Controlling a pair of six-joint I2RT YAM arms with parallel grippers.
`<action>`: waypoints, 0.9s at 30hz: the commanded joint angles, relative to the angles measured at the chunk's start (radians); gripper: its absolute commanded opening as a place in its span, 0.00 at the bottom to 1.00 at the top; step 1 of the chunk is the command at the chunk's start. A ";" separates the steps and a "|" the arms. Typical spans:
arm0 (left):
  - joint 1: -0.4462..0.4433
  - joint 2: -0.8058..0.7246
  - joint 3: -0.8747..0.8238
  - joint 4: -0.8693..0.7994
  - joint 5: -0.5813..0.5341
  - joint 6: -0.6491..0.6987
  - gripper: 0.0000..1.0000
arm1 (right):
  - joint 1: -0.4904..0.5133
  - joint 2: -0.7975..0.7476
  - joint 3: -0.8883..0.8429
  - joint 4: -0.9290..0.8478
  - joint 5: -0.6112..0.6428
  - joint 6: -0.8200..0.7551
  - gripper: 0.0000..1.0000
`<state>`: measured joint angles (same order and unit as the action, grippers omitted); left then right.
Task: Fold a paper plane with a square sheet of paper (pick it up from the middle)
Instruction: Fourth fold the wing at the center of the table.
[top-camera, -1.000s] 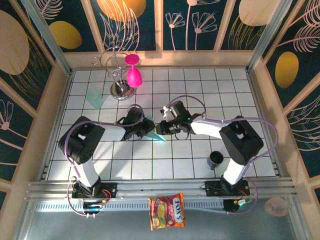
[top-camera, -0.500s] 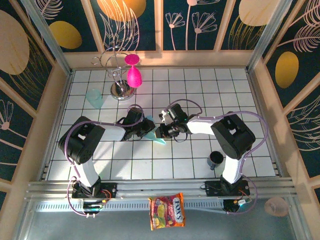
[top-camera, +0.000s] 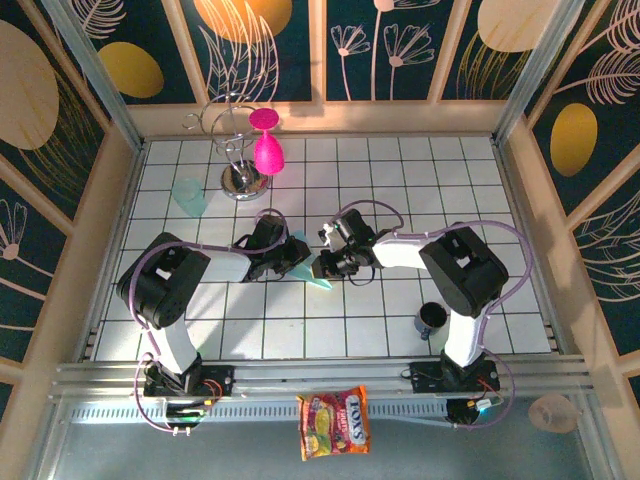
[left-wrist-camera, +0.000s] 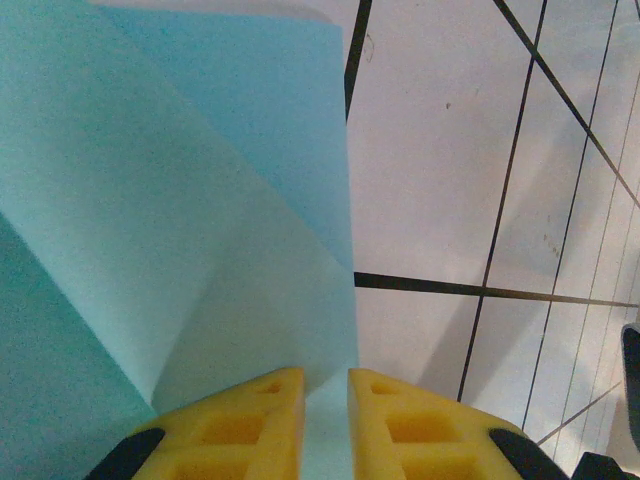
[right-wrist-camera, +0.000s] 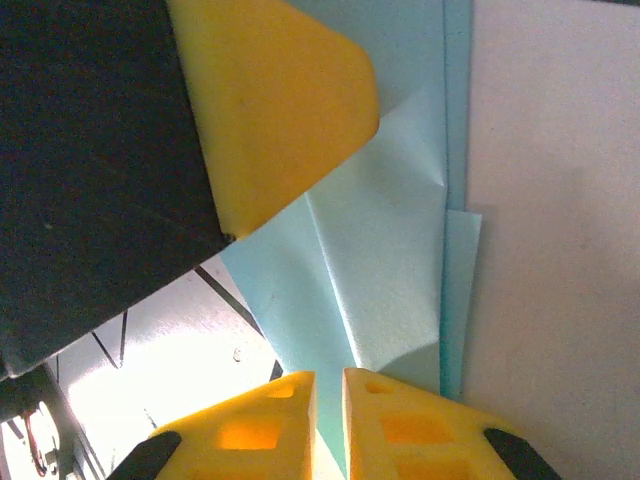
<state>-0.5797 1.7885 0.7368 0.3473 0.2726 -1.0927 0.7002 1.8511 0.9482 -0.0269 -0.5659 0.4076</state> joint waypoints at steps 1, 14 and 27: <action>0.006 0.025 -0.011 -0.075 -0.035 0.007 0.20 | 0.002 0.018 0.003 -0.061 0.027 -0.027 0.16; 0.006 0.035 -0.002 -0.123 -0.058 0.004 0.20 | 0.004 0.010 -0.029 -0.115 0.041 -0.057 0.13; 0.004 0.026 -0.007 -0.103 -0.043 0.010 0.20 | -0.002 -0.073 -0.103 -0.134 0.018 -0.034 0.14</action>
<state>-0.5800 1.7885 0.7448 0.3256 0.2626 -1.0931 0.6998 1.8027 0.8810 -0.0574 -0.5430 0.3721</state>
